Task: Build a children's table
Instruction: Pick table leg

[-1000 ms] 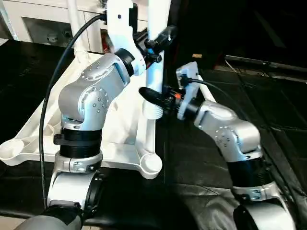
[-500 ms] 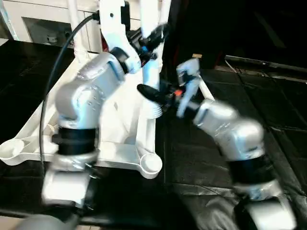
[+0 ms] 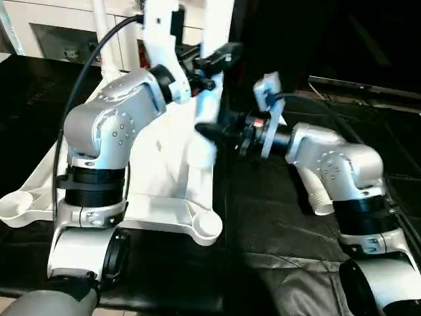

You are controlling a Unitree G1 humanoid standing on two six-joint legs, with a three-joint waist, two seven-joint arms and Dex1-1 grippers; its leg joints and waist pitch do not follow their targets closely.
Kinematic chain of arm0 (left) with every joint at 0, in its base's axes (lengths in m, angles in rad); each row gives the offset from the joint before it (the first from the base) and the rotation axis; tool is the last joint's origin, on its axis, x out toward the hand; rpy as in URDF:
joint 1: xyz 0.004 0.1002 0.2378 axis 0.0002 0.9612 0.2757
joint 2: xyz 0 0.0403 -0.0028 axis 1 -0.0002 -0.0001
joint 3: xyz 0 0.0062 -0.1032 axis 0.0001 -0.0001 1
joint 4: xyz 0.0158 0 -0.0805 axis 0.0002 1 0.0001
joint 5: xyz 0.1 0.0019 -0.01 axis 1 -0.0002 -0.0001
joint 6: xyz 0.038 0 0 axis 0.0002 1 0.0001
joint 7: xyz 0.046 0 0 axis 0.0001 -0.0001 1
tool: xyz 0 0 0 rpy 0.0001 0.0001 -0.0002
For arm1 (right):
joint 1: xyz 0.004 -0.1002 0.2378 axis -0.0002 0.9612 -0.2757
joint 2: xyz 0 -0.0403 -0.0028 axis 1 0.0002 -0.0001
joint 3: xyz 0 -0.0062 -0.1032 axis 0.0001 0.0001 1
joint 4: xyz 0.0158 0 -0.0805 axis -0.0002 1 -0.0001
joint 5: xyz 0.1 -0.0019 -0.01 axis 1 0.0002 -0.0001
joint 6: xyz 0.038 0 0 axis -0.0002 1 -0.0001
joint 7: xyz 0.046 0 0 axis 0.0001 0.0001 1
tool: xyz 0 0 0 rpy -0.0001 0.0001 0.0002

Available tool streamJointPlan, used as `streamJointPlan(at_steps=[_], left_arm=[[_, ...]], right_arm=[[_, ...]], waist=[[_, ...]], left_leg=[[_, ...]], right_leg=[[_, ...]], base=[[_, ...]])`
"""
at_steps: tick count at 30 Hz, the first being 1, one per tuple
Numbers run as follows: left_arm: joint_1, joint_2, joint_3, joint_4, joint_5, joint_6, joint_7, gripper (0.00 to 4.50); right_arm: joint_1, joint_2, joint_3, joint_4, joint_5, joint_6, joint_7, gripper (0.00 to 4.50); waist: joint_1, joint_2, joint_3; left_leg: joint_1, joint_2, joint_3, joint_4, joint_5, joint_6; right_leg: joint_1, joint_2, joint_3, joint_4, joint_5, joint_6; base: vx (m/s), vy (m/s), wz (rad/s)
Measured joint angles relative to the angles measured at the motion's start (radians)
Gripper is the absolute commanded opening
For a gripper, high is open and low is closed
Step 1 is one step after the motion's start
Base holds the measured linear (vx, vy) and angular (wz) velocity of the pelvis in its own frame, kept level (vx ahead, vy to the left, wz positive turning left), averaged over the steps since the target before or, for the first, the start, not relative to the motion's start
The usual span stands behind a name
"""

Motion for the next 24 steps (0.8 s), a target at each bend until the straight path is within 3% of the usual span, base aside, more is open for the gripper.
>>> streamJointPlan(at_steps=[11, 24], left_arm=[[-0.004, 0.001, -0.025, -0.024, -0.03, 0.033, -0.05, 1.82], [-0.006, 0.0, -0.026, -0.028, -0.036, 0.038, -0.061, 1.82]], right_arm=[[-0.021, -0.002, 0.03, 0.038, -0.021, -0.001, 0.056, 3.38], [-0.022, 0.018, 0.033, 0.067, 0.005, 0.0, 0.079, 2.18]], waist=[[0.0, -0.001, 0.0], [0.0, -0.001, 0.0]], left_leg=[[0.0, 0.0, 0.0, 0.0, 0.0, 0.0], [0.0, 0.0, 0.0, 0.0, 0.0, 0.0]], right_leg=[[0.0, 0.0, 0.0, 0.0, 0.0, 0.0], [0.0, 0.0, 0.0, 0.0, 0.0, 0.0]], base=[[0.0, 0.0, 0.0], [0.0, 0.0, 0.0]])
